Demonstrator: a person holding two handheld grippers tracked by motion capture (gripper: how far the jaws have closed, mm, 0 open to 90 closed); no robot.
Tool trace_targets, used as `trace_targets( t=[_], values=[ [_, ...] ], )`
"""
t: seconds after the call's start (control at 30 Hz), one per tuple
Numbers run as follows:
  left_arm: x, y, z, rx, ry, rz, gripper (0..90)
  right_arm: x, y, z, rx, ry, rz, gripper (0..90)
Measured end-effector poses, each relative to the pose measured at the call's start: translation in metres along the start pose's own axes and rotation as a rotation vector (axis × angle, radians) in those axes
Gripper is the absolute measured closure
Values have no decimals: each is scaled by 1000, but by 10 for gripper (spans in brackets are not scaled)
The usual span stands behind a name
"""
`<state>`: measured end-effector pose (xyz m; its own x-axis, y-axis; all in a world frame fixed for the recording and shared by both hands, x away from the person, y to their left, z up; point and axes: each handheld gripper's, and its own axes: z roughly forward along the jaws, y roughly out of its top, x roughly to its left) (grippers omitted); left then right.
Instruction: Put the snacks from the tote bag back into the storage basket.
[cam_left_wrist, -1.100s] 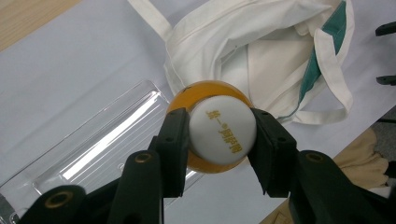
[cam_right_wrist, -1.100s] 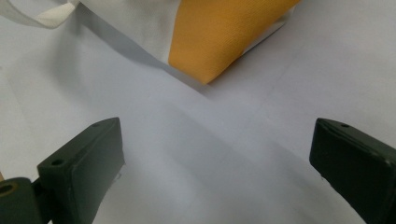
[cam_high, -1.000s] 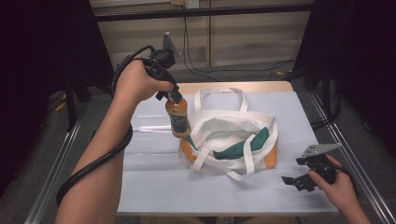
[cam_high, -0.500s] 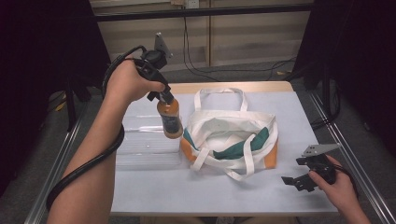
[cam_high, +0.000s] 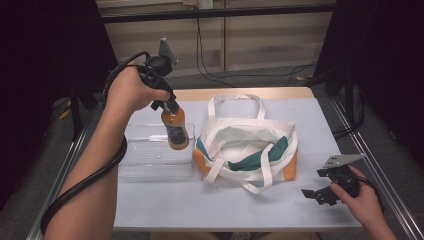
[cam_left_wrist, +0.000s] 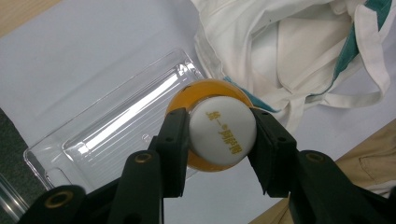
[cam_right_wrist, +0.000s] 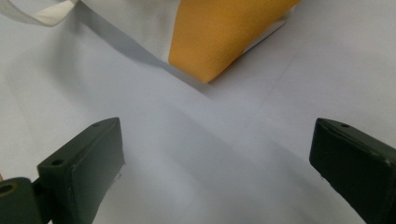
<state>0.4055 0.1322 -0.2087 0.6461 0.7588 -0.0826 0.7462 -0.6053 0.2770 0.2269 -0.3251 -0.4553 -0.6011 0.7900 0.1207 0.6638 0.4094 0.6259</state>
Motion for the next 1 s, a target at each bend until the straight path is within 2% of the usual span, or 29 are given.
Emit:
trace_targets(
  t=[0.2,0.43,0.63,1.0],
  values=[
    [2,-4,9,9,-12,1,596,0,0,0,2,-3,-2,25],
    [4,-9,20,22,1,-1,595,0,0,0,2,-1,-1,25],
    [7,-15,30,21,-25,-11,596,0,0,1,1,4,-1,25],
    [6,-22,44,44,-27,-7,595,0,0,1,2,2,-2,25]
  ],
)
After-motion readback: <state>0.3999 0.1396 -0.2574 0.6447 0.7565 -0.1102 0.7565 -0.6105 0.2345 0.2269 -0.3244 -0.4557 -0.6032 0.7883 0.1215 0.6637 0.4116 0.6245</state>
